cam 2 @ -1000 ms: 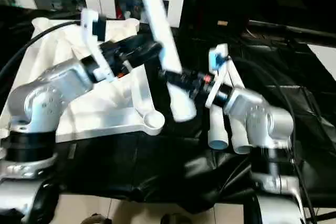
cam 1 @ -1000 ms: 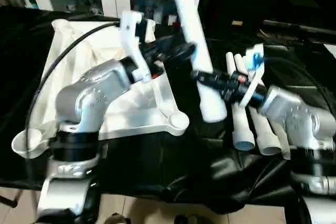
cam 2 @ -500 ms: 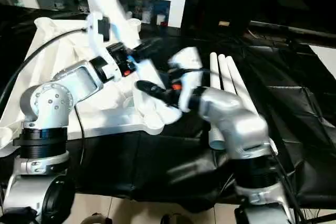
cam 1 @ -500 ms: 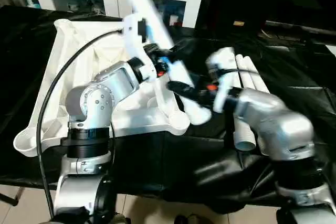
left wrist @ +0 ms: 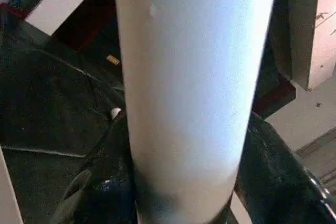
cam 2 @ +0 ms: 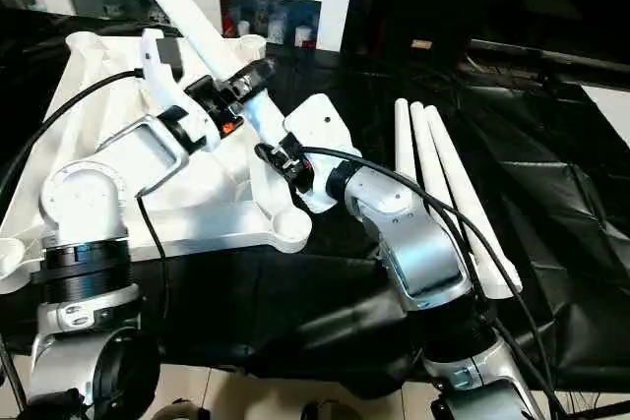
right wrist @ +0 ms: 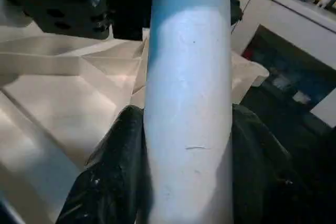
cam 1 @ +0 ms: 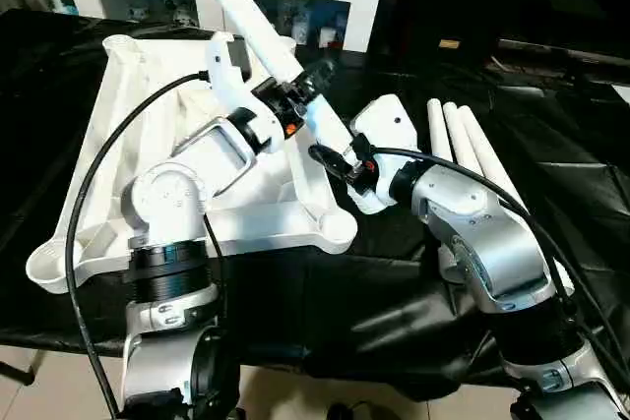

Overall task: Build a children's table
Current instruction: Pick table leg

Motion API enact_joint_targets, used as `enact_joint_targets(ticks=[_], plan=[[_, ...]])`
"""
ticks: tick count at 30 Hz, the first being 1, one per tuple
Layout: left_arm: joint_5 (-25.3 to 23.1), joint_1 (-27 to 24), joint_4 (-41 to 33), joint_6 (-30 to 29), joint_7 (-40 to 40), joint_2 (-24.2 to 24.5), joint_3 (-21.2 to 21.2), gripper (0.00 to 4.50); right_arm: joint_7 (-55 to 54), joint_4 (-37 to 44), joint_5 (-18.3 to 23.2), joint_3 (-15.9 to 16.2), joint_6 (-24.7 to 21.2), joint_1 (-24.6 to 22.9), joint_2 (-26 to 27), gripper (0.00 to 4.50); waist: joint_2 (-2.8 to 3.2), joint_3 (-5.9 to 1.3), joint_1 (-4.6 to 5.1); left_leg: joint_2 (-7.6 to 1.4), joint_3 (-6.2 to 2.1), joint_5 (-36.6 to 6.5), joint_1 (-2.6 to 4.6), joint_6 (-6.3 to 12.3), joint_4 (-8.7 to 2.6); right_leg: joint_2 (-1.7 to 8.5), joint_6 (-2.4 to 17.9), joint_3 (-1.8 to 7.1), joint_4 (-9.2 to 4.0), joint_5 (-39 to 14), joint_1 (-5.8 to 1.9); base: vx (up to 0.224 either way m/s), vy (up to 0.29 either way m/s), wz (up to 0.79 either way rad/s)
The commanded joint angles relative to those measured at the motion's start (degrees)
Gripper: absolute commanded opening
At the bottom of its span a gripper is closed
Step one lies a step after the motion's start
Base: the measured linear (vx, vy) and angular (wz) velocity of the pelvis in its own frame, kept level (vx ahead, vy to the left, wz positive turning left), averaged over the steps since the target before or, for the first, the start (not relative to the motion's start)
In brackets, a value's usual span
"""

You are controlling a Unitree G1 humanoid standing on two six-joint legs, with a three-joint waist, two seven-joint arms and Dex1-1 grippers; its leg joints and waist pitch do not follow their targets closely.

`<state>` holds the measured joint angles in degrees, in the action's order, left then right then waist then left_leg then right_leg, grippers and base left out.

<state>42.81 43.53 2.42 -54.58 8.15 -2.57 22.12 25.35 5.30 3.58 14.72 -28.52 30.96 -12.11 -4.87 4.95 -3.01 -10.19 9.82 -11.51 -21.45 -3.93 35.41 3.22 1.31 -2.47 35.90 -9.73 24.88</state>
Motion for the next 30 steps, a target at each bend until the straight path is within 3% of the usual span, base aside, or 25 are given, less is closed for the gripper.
enact_joint_targets(ticks=[1,7,12,14,15,16,18,19,21,22,24,28,30], plan=[[1.22,1.56,-1.38,-1.29,-0.93,-0.71,-0.66,2.34,-0.88,-1.16,-1.21,0.49,1.26,0.49,0.06,1.84,0.9,-5.05,0.03,-1.94,-0.5,-4.02,0.3,1.88,-3.58,3.48,9.97,2.65,-3.69,-5.15,-4.51,0.0,0.0,0.0],[1.64,1.55,-1.42,-1.77,-2.62,-0.23,-0.79,1.93,-1.8,-1.59,-2.06,0.8,1.95,0.78,0.78,1.84,0.98,-5.14,0.04,-1.95,-0.54,-3.37,0.37,2.13,-3.54,3.41,10.15,2.62,-3.47,-3.65,-4.61,0.0,0.0,0.0],[1.25,1.62,-1.52,-1.88,-2.87,0.37,-1.08,1.86,-2.04,-1.86,-2.54,0.8,2.36,0.84,1.12,1.84,0.96,-5.12,0.02,-1.92,-0.48,-3.31,0.41,2.25,-3.51,3.44,10.46,2.65,-3.43,-3.16,-4.64,0.0,0.0,0.0],[0.43,1.66,-1.54,-1.18,-2.28,1.05,-1.82,1.85,-1.51,-1.8,-1.61,0.27,2.73,0.84,1.54,2.4,0.97,-5.1,0.07,-1.91,-0.47,-3.29,0.39,2.16,-3.5,3.43,10.37,2.67,-3.42,-3.1,-4.65,0.0,0.0,0.0],[-1.55,1.54,-1.71,0.33,0.16,2.98,-4.14,1.85,0.47,-0.81,1.89,-1.2,1.45,0.69,2.38,2.54,0.98,-5.09,-0.07,-1.94,-0.51,-3.65,0.5,2.55,-3.58,3.51,10.06,2.68,-3.43,-3.74,-4.6,0.0,0.0,0.0],[-1.55,1.54,-1.71,0.33,0.16,2.98,-4.14,1.85,0.47,-0.81,1.89,-1.2,1.45,0.69,2.38,2.6,1.03,-5.12,0.01,-2.03,-0.57,-3.49,0.43,2.52,-3.61,3.54,10.07,2.68,-3.26,-3.63,-4.63,0.0,0.0,0.0],[-3.69,1.32,-2.72,2.14,8.01,7.93,-9.11,1.85,5.53,1.93,7.86,-4.13,-3.39,1.0,0.65,2.81,0.82,-4.91,0.06,-1.95,-0.53,-3.76,0.58,2.94,-3.71,3.34,9.68,2.65,-3.54,-4.25,-4.54,0.0,0.0,0.0],[-3.69,1.32,-2.72,2.14,8.01,7.93,-9.11,1.85,5.53,1.93,7.86,-4.13,-3.39,1.0,0.65,2.89,1.09,-5.02,-0.12,-2.12,-0.61,-3.45,0.74,3.04,-3.69,3.41,9.34,2.7,-3.22,-3.99,-4.54,0.0,0.0,0.0],[-5.22,1.07,-3.84,3.19,14.73,12.53,-13.44,1.85,9.17,2.63,11.19,-6.85,-6.13,1.65,-2.1,3.0,1.03,-4.93,-0.18,-2.16,-0.61,-2.99,0.73,2.92,-3.71,3.51,9.66,2.7,-3.25,-3.73,-4.55,0.0,0.0,0.0],[-4.88,1.07,-4.45,2.81,20.08,15.78,-15.66,1.85,13.37,2.4,14.71,-8.87,-10.1,2.57,-5.02,3.01,0.77,-4.71,-0.09,-1.96,-0.5,-3.19,0.8,2.92,-3.74,3.33,9.79,2.71,-3.32,-4.25,-4.54,0.0,0.0,0.0],[-4.3,1.21,-4.67,2.37,23.32,17.59,-16.63,1.85,16.26,2.07,17.13,-9.94,-13.25,3.24,-6.92,3.01,1.14,-4.59,-0.14,-2.17,-0.37,-3.34,0.79,2.48,-3.7,3.49,10.37,2.84,-3.22,-4.38,-4.38,0.0,0.0,0.0],[-2.89,1.46,-5.44,2.05,30.77,21.54,-18.86,1.85,23.47,1.43,20.72,-10.04,-16.77,4.36,-11.55,3.01,0.51,-4.58,-0.31,-2.07,-0.33,-3.11,0.64,2.06,-3.7,3.69,11.23,2.81,-3.42,-6.14,-4.7,0.0,0.0,0.0],[-1.6,1.63,-6.06,1.52,34.34,23.22,-19.7,1.85,26.03,1.12,22.76,-10.42,-18.22,5.08,-12.82,3.01,0.75,-4.46,-0.35,-2.21,-0.31,-3.36,0.68,1.72,-3.69,3.73,11.3,2.84,-3.39,-6.96,-4.48,0.0,0.0,0.0]])
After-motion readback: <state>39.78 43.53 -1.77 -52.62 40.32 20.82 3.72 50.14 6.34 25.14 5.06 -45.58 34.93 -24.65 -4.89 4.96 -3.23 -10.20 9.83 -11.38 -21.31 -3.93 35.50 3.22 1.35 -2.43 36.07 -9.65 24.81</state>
